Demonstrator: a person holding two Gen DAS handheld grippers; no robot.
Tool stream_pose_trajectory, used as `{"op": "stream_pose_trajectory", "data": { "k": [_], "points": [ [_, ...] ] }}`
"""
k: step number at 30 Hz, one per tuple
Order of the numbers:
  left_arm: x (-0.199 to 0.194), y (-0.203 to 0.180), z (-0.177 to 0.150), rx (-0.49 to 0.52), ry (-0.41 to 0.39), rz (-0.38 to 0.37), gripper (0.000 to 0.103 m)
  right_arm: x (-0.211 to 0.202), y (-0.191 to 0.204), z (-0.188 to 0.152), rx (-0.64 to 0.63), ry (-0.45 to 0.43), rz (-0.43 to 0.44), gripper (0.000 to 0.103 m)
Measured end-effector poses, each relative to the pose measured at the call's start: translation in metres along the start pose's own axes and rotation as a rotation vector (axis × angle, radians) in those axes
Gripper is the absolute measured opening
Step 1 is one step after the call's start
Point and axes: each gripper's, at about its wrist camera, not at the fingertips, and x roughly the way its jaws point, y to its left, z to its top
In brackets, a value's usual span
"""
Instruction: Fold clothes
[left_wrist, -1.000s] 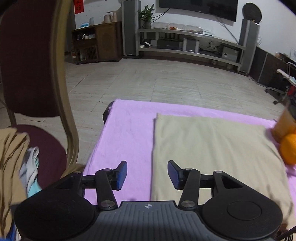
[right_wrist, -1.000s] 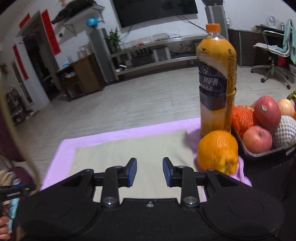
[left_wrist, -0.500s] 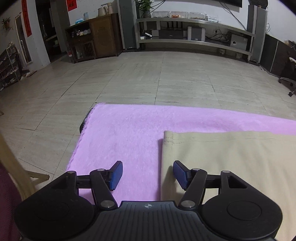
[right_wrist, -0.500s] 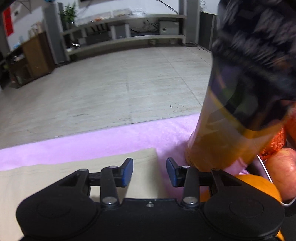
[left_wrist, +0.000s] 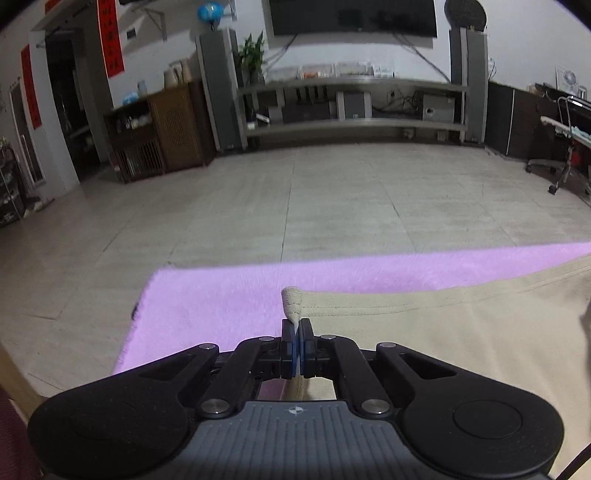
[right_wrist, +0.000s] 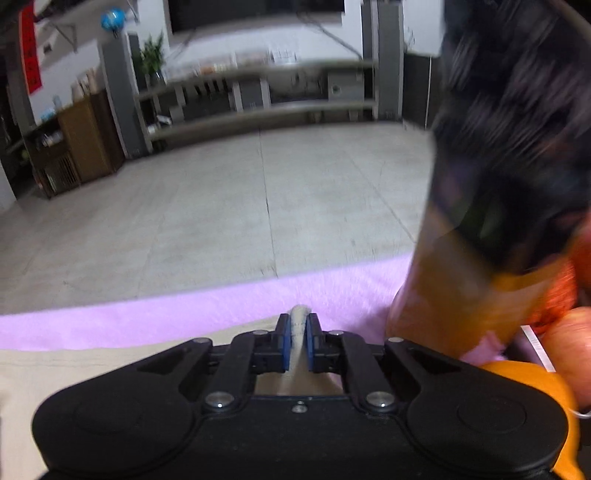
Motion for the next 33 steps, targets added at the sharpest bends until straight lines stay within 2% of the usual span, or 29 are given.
{"op": "stream_pose_trajectory", "data": {
  "k": [5, 12, 15, 16, 17, 18, 19, 21, 23, 26, 31, 33],
  "points": [
    [-0.073, 0.006, 0.007, 0.006, -0.079, 0.028, 0.003, -0.081, -0.017, 0.006, 0.031, -0.046, 0.070, 0.007],
    [-0.186, 0.013, -0.023, -0.037, -0.134, 0.025, 0.003, -0.203, -0.045, -0.011, 0.015, -0.110, 0.121, 0.007],
    [-0.223, 0.013, -0.064, -0.041, -0.027, 0.018, 0.005, -0.247, -0.065, -0.045, 0.014, -0.098, 0.140, 0.007],
    [-0.236, 0.014, -0.078, -0.042, 0.011, 0.017, 0.007, -0.259, -0.072, -0.060, 0.013, -0.087, 0.145, 0.007],
    [-0.244, 0.015, -0.096, -0.035, 0.068, 0.021, 0.015, -0.270, -0.080, -0.076, 0.014, -0.065, 0.148, 0.007],
    [-0.252, 0.016, -0.114, -0.028, 0.128, 0.026, 0.015, -0.278, -0.089, -0.095, 0.017, -0.032, 0.148, 0.008],
    [-0.259, 0.021, -0.131, -0.041, 0.165, 0.021, 0.015, -0.284, -0.099, -0.114, 0.028, 0.003, 0.151, 0.010],
    [-0.273, 0.031, -0.162, -0.077, 0.232, 0.007, 0.015, -0.285, -0.122, -0.147, 0.088, 0.104, 0.178, 0.029],
    [-0.281, 0.043, -0.175, -0.165, 0.258, -0.003, 0.015, -0.278, -0.148, -0.171, 0.207, 0.175, 0.201, 0.031],
    [-0.283, 0.055, -0.177, -0.290, 0.260, -0.046, 0.029, -0.265, -0.167, -0.190, 0.366, 0.239, 0.246, 0.031],
    [-0.263, 0.057, -0.181, -0.440, 0.320, -0.124, 0.034, -0.254, -0.168, -0.195, 0.430, 0.261, 0.292, 0.033],
    [-0.254, 0.057, -0.178, -0.490, 0.337, -0.144, 0.042, -0.248, -0.166, -0.200, 0.436, 0.272, 0.303, 0.034]
  ]
}}
